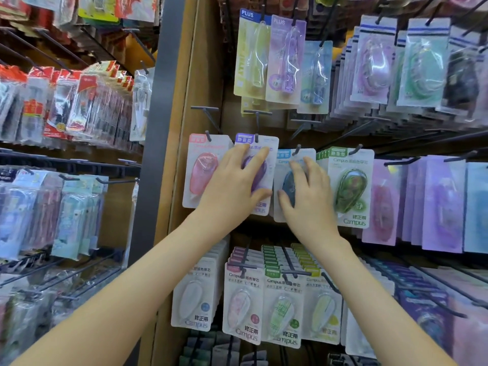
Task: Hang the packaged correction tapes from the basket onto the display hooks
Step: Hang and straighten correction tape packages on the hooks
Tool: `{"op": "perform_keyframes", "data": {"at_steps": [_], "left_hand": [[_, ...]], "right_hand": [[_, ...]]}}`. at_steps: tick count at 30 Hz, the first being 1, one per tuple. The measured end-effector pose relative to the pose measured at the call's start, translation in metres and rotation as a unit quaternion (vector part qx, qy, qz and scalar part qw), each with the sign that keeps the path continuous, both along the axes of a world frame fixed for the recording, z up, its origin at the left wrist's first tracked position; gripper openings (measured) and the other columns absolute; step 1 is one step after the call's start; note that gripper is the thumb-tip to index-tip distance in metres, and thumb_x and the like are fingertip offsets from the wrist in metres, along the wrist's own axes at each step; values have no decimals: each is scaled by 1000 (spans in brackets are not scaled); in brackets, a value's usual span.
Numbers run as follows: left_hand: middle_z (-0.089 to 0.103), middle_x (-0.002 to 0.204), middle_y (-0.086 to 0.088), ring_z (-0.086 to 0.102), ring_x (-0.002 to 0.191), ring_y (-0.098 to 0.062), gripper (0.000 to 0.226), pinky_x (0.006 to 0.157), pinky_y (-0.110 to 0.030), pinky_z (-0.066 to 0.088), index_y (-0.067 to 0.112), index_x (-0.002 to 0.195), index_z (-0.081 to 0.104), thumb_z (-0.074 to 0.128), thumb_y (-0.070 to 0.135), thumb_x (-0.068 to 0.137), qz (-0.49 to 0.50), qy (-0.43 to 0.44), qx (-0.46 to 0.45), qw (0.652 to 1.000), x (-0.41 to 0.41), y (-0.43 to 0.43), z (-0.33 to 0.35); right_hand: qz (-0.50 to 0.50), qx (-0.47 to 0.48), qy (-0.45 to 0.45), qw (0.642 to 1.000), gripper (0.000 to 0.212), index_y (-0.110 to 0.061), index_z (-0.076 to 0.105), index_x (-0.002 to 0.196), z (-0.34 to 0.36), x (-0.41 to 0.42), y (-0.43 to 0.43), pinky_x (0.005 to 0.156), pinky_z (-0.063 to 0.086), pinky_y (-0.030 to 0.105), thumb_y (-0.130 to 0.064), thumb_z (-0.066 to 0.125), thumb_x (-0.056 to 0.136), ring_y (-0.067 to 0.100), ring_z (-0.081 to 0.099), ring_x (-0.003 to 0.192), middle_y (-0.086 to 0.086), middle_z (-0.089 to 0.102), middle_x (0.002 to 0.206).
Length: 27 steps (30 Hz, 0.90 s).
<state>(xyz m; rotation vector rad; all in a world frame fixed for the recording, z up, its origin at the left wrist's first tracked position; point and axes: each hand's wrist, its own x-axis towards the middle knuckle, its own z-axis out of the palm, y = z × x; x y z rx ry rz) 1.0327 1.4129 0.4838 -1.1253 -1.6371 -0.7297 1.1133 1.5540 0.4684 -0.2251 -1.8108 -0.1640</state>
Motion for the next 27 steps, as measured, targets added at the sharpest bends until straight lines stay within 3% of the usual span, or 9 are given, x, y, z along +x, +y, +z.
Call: {"op": "perform_keyframes", "data": {"at_steps": [6, 9, 12, 14, 17, 23, 27], "left_hand": [[33, 148, -15, 30, 135, -31, 72, 108, -37, 29, 17, 145, 39, 70, 38, 83, 50, 16, -7, 999, 4, 0, 3], [28, 151, -14, 26, 137, -30, 74, 110, -36, 27, 18, 147, 34, 67, 41, 85, 64, 15, -8, 998, 9, 2, 4], [27, 152, -13, 26, 137, -29, 75, 109, -37, 29, 18, 146, 36, 68, 44, 83, 69, 21, -8, 997, 11, 1, 5], [24, 153, -10, 23, 139, -27, 75, 110, -37, 28, 20, 146, 35, 67, 45, 83, 64, 13, -16, 998, 9, -1, 7], [17, 157, -4, 18, 143, -23, 73, 113, -35, 22, 27, 148, 30, 65, 43, 86, 48, -8, -39, 998, 4, -8, 10], [16, 159, -2, 17, 143, -22, 73, 115, -35, 20, 29, 149, 28, 64, 42, 87, 47, -23, -48, 997, 4, -10, 10], [19, 157, -6, 18, 142, -24, 73, 113, -35, 21, 26, 149, 28, 63, 44, 87, 68, -14, -35, 997, 9, -4, 10]], "right_hand": [[-6, -6, -62, 998, 67, -14, 34, 146, 4, 10, 4, 116, 18, 36, -35, 64, 89, 23, 14, 144, 8, 25, 155], [40, -44, -56, 997, 65, -15, 31, 148, 5, 15, 1, 116, 15, 30, -24, 61, 91, 19, 12, 145, 5, 20, 157], [106, -82, -38, 990, 60, -13, 33, 146, 6, 17, -2, 116, 23, 30, -15, 58, 91, 17, 22, 143, 3, 26, 154], [147, -95, -33, 984, 57, -14, 36, 144, 8, 19, -2, 108, 29, 21, -12, 57, 90, 11, 32, 136, 0, 34, 148], [177, -116, -35, 977, 55, -16, 39, 142, 12, 24, 2, 92, 22, 4, -11, 56, 90, 0, 35, 121, -3, 40, 143], [208, -151, -35, 966, 57, -19, 37, 145, 9, 26, 3, 92, 20, 3, -15, 57, 92, 5, 36, 128, -5, 38, 144], [147, -116, -26, 982, 63, -18, 32, 148, 3, 18, -7, 98, 22, 12, -26, 61, 92, 11, 33, 129, 0, 36, 140]]}}
